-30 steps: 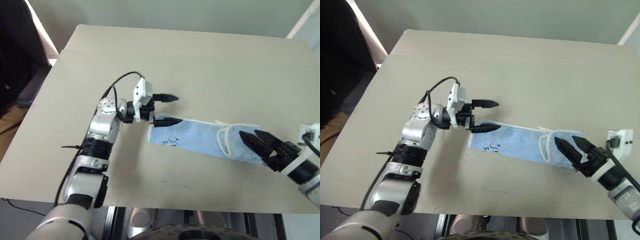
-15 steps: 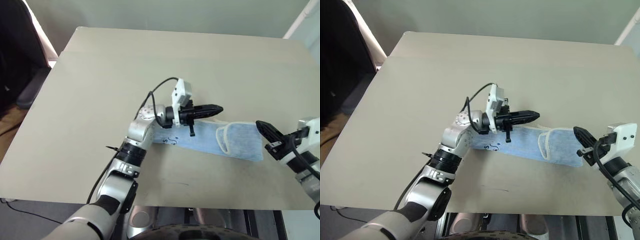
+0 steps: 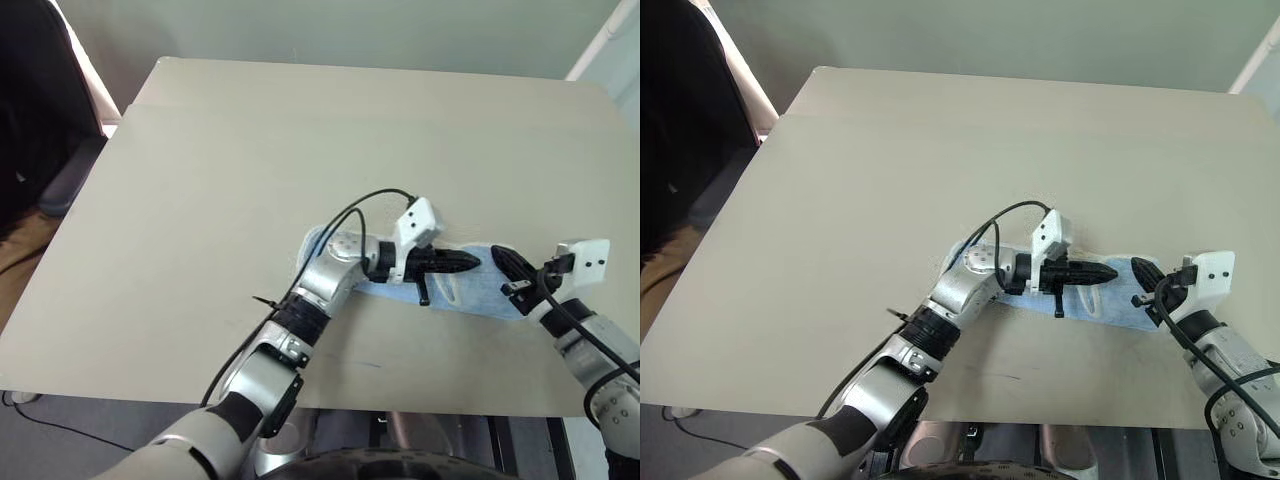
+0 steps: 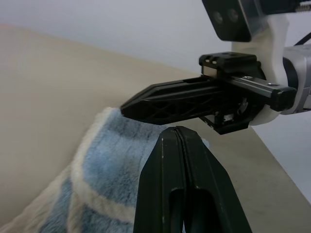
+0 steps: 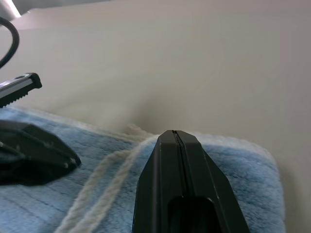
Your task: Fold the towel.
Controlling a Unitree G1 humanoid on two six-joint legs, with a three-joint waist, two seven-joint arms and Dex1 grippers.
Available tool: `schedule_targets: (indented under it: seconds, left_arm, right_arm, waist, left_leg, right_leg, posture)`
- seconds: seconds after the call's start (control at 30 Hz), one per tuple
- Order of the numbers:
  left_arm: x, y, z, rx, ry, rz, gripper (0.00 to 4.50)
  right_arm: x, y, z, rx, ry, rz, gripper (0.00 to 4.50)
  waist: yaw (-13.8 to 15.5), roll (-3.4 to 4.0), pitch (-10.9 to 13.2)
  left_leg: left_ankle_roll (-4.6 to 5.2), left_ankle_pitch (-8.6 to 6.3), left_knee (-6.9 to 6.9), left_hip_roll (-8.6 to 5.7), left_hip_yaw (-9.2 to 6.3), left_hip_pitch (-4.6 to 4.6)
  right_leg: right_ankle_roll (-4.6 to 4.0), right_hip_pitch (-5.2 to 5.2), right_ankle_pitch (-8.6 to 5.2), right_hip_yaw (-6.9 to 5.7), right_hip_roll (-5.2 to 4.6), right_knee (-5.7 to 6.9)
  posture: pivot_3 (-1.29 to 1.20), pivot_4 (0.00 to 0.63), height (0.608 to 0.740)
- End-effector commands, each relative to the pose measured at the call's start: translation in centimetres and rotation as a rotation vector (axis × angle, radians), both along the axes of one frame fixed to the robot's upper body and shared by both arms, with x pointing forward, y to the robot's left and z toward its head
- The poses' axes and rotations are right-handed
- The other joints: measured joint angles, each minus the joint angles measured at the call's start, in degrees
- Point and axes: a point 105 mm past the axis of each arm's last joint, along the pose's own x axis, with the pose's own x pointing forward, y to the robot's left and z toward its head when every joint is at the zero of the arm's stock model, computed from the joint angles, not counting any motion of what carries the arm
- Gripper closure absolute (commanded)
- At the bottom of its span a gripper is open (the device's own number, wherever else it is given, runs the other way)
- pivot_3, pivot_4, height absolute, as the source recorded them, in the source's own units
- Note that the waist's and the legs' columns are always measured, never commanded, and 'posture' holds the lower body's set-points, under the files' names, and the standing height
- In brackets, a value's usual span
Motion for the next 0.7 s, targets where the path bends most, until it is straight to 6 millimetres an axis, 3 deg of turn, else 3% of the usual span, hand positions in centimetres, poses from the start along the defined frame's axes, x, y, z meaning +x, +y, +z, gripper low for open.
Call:
schedule_targets:
  seconds: [0.03,0.27,0.53,0.7]
  left_arm:
    - [-1.0,-1.9,0.6,0.001,-0.082,-0.062,4.47]
    - [-2.1,-2.0,-2.9,0.103,-0.129,-0.1,4.47]
    - [-1.6,-1.3,-4.3,0.139,-0.166,-0.062,4.47]
    - [-1.0,-0.9,-3.4,0.064,-0.058,-0.031,4.47]
  right_arm:
    - [0.3,-0.6,0.6,-0.015,-0.03,-0.039,4.5]
    - [0.7,-1.5,-2.1,-0.021,0.015,-0.116,4.5]
    - [0.8,-1.7,-5.6,0.008,0.082,-0.18,4.5]
    - [0.9,-2.6,-7.1,-0.009,0.112,-0.216,4.5]
  waist:
    - [0.0,0.03,0.0]
    - [0.0,0.09,0.0]
    - [0.0,0.16,0.0]
    - [0.0,0.13,0.0]
  left_leg:
    - [-0.02,-0.02,0.0,0.0,0.0,0.03]
    - [-0.04,-0.13,-0.03,0.0,-0.01,0.01]
    - [-0.05,-0.29,-0.05,0.0,-0.01,0.06]
    - [-0.04,-0.31,-0.05,0.0,-0.02,0.3]
  right_leg:
    - [0.02,0.01,0.0,0.02,0.0,0.0]
    - [0.23,-0.01,-0.04,0.02,0.0,0.0]
    - [0.31,-0.01,-0.09,0.02,0.0,0.0]
    - [-0.06,0.27,-0.3,0.03,0.0,-0.05]
  posture:
    - [0.0,0.15,0.74]
    - [0.0,0.15,0.74]
    - [0.0,0.15,0.74]
    - [0.0,0.15,0.74]
